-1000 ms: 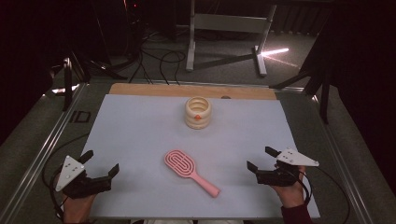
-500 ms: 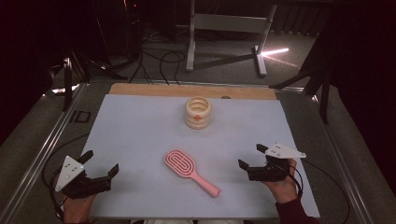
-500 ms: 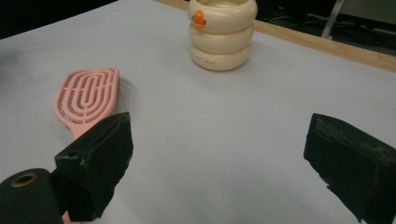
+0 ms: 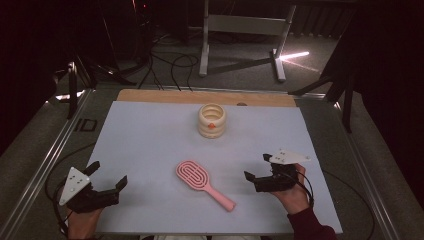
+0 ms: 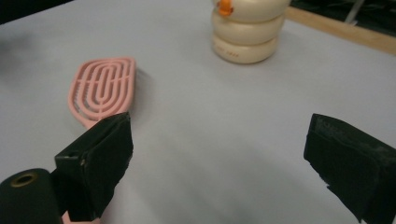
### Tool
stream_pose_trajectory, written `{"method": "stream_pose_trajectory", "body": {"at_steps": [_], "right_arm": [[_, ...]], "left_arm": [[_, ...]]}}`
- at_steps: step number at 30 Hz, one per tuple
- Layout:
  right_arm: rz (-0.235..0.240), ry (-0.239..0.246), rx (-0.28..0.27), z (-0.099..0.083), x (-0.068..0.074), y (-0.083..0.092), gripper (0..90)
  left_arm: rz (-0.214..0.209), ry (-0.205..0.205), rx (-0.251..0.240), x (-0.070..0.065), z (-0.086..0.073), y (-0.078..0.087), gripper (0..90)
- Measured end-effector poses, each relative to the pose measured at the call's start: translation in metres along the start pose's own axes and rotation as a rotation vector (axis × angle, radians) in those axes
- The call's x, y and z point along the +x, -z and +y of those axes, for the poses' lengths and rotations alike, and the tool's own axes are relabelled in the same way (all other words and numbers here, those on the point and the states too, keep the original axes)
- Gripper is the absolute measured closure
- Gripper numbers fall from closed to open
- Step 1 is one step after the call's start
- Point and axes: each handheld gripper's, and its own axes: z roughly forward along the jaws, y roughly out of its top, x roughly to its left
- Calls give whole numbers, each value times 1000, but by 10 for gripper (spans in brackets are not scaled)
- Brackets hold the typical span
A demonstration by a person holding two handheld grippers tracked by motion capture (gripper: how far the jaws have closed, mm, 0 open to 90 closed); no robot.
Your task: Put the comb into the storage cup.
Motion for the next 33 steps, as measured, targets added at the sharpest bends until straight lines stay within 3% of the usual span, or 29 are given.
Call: {"method": "stream_pose_trajectory", "body": {"at_steps": [14,33], "right_arm": [[70,29,112,10,16,-25,82],[110,46,170,18,34,-48,82]], "left_arm": [[-3,-2,0,0,0,0,0],[-3,-2,-2,0,-1,0,0]]}}
